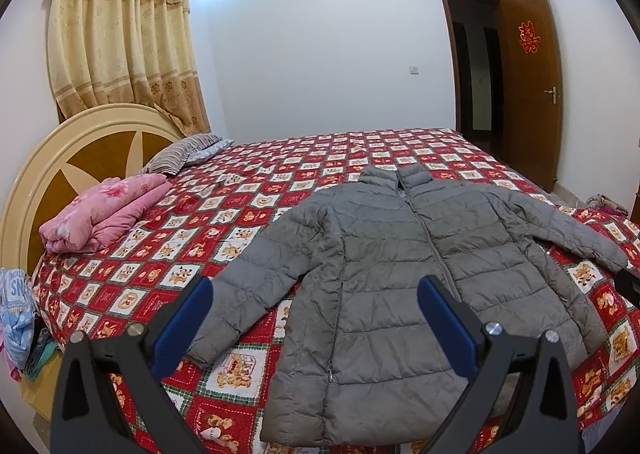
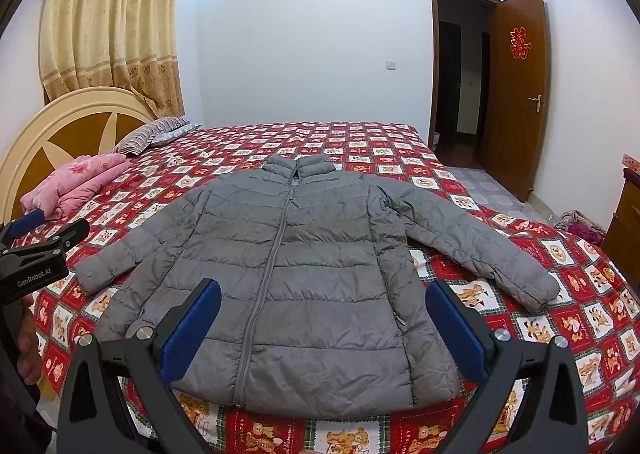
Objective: Fold large clothes
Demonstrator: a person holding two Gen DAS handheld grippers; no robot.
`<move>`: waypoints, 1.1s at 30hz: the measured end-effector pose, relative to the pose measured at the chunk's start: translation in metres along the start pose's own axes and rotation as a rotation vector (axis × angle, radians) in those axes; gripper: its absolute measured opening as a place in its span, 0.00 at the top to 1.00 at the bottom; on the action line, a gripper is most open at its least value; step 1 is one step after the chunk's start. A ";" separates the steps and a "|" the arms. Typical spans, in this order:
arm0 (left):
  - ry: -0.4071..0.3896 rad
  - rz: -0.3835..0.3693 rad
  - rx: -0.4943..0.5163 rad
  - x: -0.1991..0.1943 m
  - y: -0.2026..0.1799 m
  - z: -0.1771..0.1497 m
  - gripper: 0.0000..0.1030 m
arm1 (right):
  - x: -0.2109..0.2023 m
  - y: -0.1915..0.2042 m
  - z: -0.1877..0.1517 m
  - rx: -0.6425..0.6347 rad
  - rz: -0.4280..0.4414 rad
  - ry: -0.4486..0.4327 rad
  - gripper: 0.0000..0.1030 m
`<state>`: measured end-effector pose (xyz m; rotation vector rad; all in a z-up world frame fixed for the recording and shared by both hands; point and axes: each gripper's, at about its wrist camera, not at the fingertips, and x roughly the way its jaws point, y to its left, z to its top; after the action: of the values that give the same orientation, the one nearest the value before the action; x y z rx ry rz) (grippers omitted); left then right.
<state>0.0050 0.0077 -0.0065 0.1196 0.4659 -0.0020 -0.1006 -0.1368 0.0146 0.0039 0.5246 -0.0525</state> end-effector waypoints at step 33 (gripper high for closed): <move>0.005 0.009 -0.005 0.005 0.005 0.001 0.00 | 0.000 0.000 0.001 -0.002 0.007 0.007 0.01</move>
<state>0.0101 0.0127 -0.0076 0.1172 0.4699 0.0080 -0.1003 -0.1364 0.0154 0.0035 0.5317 -0.0448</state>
